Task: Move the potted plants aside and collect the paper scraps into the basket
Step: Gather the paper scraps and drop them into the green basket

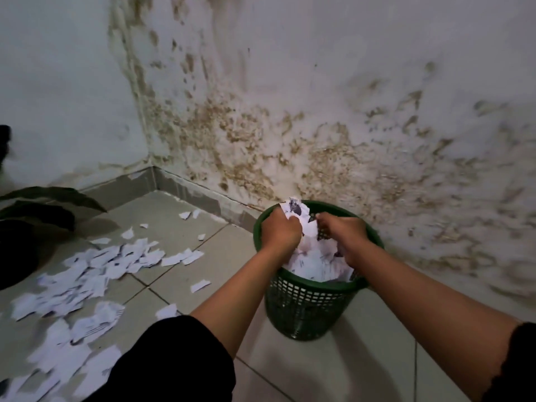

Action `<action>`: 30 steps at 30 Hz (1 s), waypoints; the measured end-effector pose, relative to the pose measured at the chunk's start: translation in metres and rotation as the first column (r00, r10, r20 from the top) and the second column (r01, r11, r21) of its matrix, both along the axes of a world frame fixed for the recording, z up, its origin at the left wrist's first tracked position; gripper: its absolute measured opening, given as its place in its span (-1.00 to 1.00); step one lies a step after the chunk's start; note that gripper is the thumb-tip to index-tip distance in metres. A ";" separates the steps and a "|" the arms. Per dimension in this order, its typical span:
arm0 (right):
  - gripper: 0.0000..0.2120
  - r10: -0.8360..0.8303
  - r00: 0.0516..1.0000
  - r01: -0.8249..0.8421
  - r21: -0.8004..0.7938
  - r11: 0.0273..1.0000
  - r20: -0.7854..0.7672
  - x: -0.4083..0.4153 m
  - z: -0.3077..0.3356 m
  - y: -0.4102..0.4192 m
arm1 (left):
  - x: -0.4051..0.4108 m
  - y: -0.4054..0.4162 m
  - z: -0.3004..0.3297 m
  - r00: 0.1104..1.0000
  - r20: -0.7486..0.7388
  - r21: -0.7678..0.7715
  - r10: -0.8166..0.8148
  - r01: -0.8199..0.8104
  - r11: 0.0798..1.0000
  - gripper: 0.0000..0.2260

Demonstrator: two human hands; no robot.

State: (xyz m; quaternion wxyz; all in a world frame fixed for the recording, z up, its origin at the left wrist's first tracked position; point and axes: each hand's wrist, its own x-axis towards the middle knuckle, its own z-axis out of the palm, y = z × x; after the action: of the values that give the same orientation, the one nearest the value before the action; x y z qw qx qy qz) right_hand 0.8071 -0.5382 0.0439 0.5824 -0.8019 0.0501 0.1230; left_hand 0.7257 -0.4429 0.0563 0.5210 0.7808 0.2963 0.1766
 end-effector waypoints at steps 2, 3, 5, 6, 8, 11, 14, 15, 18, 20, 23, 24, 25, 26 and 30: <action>-0.60 -0.034 0.999 0.034 0.008 0.999 0.041 0.003 0.000 -0.002 | 0.006 -0.001 -0.004 0.997 -0.058 0.055 -0.048 0.051 0.997 -0.65; -0.59 -0.049 0.997 0.048 0.010 0.999 0.060 0.004 0.000 -0.002 | 0.009 -0.001 -0.007 0.993 -0.080 0.071 -0.085 0.090 0.993 -0.60; -0.56 -0.052 0.993 0.055 -0.026 0.998 0.109 0.002 0.003 -0.002 | 0.010 -0.003 -0.008 0.980 -0.135 0.108 -0.148 0.163 0.981 -0.46; -0.57 -0.040 0.989 0.050 -0.065 0.997 0.143 0.000 0.004 -0.003 | 0.009 -0.003 -0.008 0.977 -0.145 0.121 -0.159 0.177 0.977 -0.43; -0.66 0.069 0.964 -0.031 -0.146 0.989 0.259 -0.007 0.002 -0.001 | 0.010 -0.003 -0.006 0.987 -0.085 0.100 -0.136 0.144 0.984 -0.51; -0.82 0.475 0.833 -0.386 -0.317 0.866 0.284 -0.014 -0.002 0.007 | 0.006 -0.001 0.001 0.997 0.074 0.094 -0.027 0.020 0.995 -0.68; -0.45 0.810 0.575 -0.637 -0.681 0.360 -0.110 -0.020 -0.021 0.019 | 0.001 0.004 0.002 0.982 0.188 0.175 0.016 -0.050 0.983 -0.79; -0.26 0.822 0.544 -0.586 -0.778 0.228 -0.169 -0.020 -0.030 0.021 | -0.001 0.006 0.000 0.980 0.201 0.208 -0.003 -0.040 0.977 -0.81; -0.23 0.766 0.591 -0.515 -0.849 0.117 -0.253 -0.013 -0.046 0.026 | -0.009 0.013 -0.004 0.973 0.221 0.310 -0.072 0.000 0.951 -0.84; -0.41 0.734 0.602 -0.551 -0.828 0.099 -0.314 -0.017 -0.036 0.030 | -0.014 0.020 -0.006 0.967 0.246 0.350 -0.074 -0.017 0.937 -0.86; -0.73 0.715 0.698 -0.341 -0.869 0.358 0.021 -0.023 -0.016 0.038 | -0.020 0.034 -0.009 0.963 0.269 0.373 -0.005 -0.100 0.922 -0.86; -0.78 0.673 0.724 -0.261 -0.843 0.470 0.152 -0.027 -0.010 0.040 | -0.023 0.039 -0.011 0.963 0.270 0.369 0.024 -0.127 0.921 -0.86; -0.78 0.629 0.735 -0.197 -0.809 0.554 0.252 -0.033 -0.002 0.042 | -0.025 0.044 -0.013 0.962 0.268 0.356 0.054 -0.151 0.922 -0.85; -0.75 0.589 0.738 -0.150 -0.771 0.619 0.329 -0.040 0.007 0.044 | -0.029 0.049 -0.014 0.961 0.263 0.339 0.081 -0.171 0.925 -0.86; -0.79 0.583 0.544 -0.019 -0.686 0.727 0.603 -0.077 0.025 0.072 | -0.059 0.079 -0.026 0.979 0.171 0.379 0.112 -0.171 0.910 -0.83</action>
State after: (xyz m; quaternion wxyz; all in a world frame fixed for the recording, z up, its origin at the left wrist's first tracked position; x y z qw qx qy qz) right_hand 0.7304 -0.4667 0.0685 0.2191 -0.9061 -0.3238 -0.1617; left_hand 0.6667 -0.3639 0.0305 0.3605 0.8305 0.2719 0.3261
